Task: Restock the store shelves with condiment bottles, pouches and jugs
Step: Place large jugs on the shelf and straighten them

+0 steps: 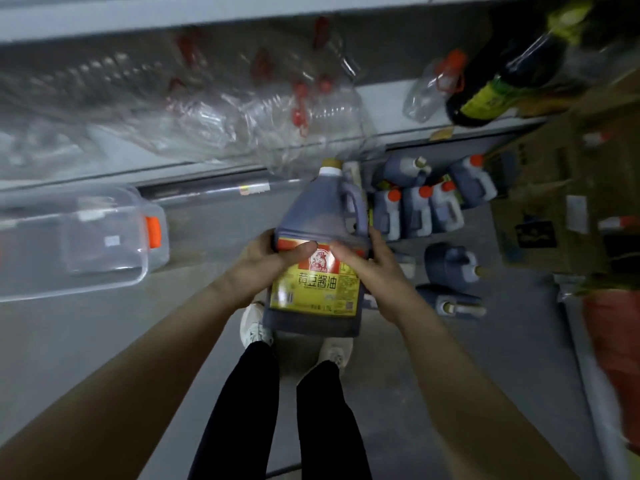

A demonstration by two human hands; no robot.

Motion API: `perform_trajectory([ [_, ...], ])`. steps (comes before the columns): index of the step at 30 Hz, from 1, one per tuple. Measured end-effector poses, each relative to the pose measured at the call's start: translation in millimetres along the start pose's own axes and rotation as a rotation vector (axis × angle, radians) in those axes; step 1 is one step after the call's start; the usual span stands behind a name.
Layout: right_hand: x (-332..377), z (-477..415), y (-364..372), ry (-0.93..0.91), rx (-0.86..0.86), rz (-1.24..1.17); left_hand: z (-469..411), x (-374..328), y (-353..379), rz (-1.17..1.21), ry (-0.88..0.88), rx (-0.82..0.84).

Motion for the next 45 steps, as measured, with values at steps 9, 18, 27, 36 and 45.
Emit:
perform_trajectory([
  [9,124.5,83.8,-2.7,-0.173,-0.029,-0.019,117.2,-88.6,0.3,-0.038,0.142,-0.055],
  [18,257.9,145.5,-0.1,-0.427,0.056,0.057,235.3,-183.8,-12.2,-0.011,0.387,-0.05],
  [27,385.8,215.3,8.8,-0.69,0.101,0.099,347.3,-266.7,-25.0,0.016,0.641,-0.196],
  [36,461.4,251.1,8.0,-0.834,0.166,0.145,415.7,-315.2,-27.7,0.011,0.761,-0.27],
  [45,492.9,242.1,20.1,-0.924,0.138,0.231,425.5,-337.6,-51.0,-0.031,0.801,-0.291],
])
Point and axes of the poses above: each hand's wrist, its own z-axis away from the middle knuckle, its own y-axis out of the palm, x = y × z, the point moved 4 cm from there along -z, towards the middle knuckle, and after that the axes turned 9 degrees about -y, right-handed, at the moved point
